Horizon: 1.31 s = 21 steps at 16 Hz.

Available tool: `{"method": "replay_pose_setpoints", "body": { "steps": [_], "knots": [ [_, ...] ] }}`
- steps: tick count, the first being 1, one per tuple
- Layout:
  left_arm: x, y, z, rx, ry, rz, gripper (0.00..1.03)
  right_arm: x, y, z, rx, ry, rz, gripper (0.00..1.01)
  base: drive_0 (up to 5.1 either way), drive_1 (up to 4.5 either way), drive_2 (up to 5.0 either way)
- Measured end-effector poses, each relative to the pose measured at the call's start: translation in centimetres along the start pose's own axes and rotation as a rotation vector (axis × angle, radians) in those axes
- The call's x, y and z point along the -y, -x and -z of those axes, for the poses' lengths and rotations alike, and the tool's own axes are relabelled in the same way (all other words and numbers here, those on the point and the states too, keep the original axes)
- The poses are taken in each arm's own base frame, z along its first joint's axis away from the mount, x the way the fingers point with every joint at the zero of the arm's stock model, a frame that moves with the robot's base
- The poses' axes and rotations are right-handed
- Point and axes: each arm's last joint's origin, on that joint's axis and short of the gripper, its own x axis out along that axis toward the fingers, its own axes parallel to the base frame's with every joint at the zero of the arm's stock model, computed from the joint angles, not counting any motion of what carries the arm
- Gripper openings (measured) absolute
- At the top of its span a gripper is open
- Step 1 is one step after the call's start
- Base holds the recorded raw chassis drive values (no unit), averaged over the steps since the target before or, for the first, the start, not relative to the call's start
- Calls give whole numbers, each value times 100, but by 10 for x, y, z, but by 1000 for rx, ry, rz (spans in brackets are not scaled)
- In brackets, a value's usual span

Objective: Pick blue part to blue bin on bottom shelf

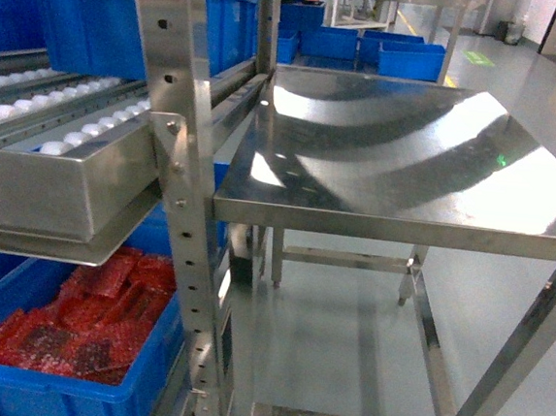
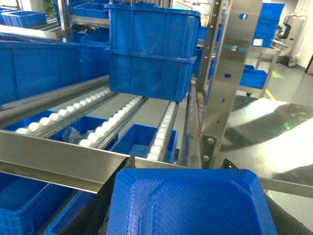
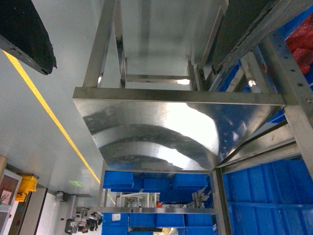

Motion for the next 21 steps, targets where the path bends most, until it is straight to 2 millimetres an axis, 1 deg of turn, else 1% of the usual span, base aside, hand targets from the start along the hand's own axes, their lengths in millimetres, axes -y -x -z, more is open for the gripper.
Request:
{"method": "replay_pose_setpoints", "body": {
  "steps": [21],
  "knots": [
    [0, 0, 0, 2, 2, -2, 43, 0, 0, 0, 2, 0, 0, 98, -513, 232, 232]
  ]
}}
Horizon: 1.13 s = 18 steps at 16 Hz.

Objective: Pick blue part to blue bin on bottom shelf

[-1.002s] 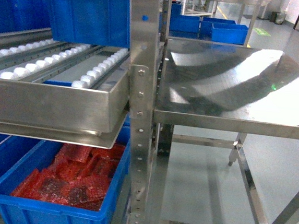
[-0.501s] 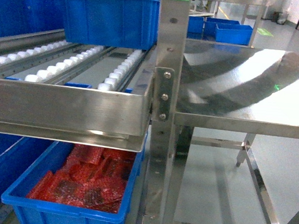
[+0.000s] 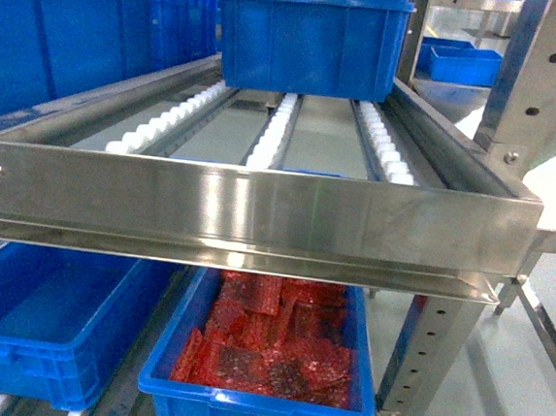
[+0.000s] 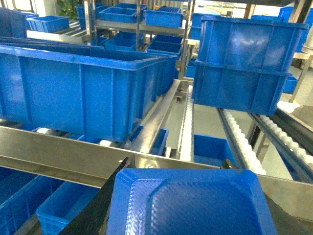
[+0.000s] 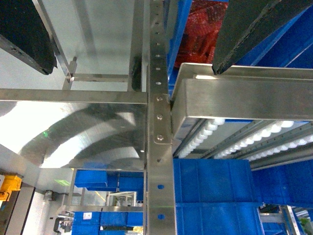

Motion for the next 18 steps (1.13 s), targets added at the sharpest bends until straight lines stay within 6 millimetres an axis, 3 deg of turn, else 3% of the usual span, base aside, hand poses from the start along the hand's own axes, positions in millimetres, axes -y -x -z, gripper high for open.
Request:
{"method": "replay_pose_setpoints", "body": {
  "steps": [13, 18],
  "knots": [
    [0, 0, 0, -1, -1, 1, 43, 0, 0, 0, 2, 0, 0, 98, -501, 245, 245],
    [-1, 0, -1, 5, 4, -4, 43, 0, 0, 0, -2, 0, -4, 98, 0, 0, 0]
  ]
}}
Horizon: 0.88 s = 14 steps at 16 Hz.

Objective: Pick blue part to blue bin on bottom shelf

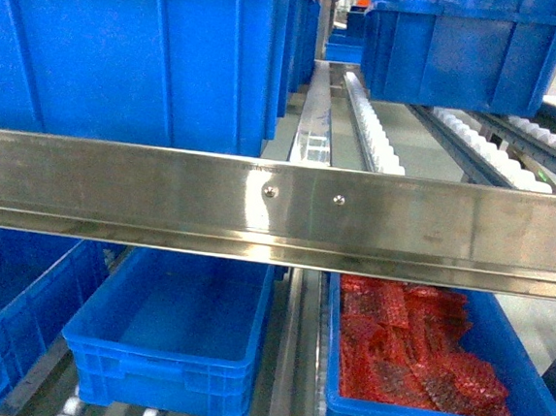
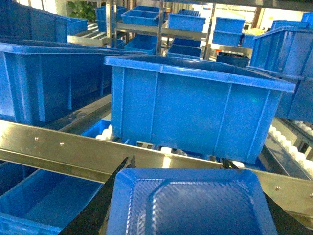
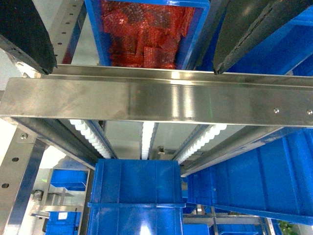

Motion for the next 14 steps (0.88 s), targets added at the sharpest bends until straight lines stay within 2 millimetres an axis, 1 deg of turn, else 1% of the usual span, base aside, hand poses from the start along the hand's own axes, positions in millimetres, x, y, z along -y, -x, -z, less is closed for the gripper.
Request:
{"method": "replay_pose_setpoints", "body": {
  "steps": [14],
  "knots": [
    [0, 0, 0, -1, -1, 3, 43, 0, 0, 0, 5, 0, 1, 98, 0, 0, 0]
  ]
}}
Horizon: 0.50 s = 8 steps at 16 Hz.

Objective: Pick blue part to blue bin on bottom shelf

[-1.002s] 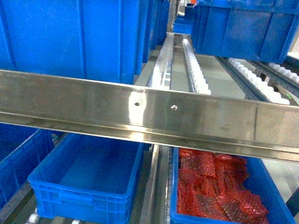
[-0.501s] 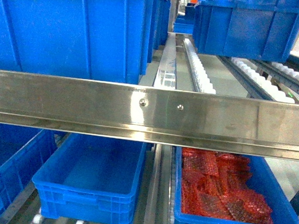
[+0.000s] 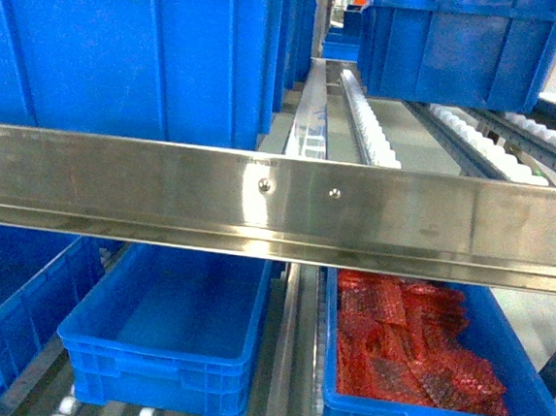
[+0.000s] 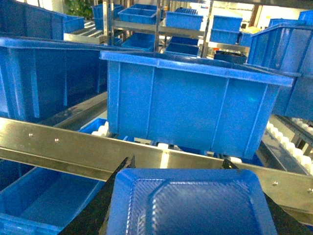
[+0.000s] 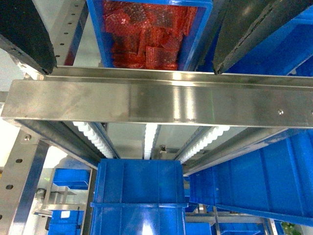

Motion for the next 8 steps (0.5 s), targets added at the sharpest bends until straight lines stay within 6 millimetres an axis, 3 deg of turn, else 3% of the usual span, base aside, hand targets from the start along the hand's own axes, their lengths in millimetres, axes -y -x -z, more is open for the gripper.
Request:
{"method": "replay_pose_setpoints", "body": {
  "steps": [8],
  "knots": [
    [0, 0, 0, -1, -1, 0, 43, 0, 0, 0, -3, 0, 3, 98, 0, 0, 0]
  ]
}}
